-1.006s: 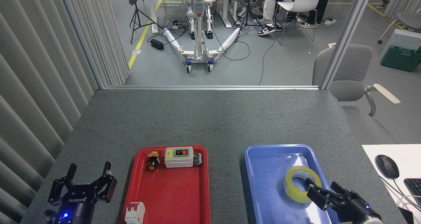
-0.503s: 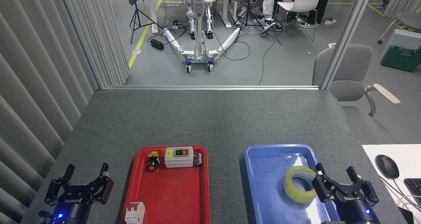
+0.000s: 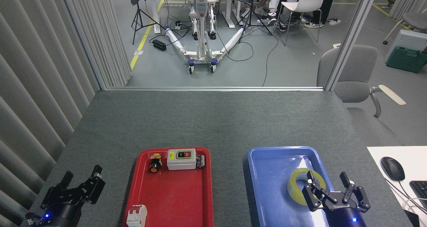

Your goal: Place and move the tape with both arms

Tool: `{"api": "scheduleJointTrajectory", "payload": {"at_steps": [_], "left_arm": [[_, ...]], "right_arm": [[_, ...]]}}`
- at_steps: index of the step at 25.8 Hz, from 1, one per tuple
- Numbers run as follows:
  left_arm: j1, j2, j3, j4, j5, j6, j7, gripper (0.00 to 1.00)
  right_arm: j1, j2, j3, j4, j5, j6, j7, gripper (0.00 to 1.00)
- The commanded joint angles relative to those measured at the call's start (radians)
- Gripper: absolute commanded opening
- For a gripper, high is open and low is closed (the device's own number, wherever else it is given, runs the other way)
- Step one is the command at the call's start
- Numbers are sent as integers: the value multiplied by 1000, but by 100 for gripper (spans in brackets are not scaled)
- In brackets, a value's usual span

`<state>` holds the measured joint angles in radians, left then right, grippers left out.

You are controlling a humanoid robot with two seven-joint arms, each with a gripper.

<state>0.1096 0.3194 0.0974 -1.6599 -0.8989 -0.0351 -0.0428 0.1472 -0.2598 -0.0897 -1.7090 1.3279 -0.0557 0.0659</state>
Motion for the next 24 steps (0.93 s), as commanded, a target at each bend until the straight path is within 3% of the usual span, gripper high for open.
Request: {"api": "scheduleJointTrajectory", "payload": {"at_steps": [1, 4, 24], "left_arm": [[-1, -2, 1, 0, -166, -8, -14, 99], [-1, -13, -2, -4, -373, -11, -14, 99], [-1, -29, 31, -6, -353, -28, -22, 100]], "right_arm": [[3, -7, 7, 2, 4, -10, -49, 99], [23, -9, 12, 5, 37, -81, -138, 99], [42, 24, -36, 25, 39, -78, -138, 100]]}}
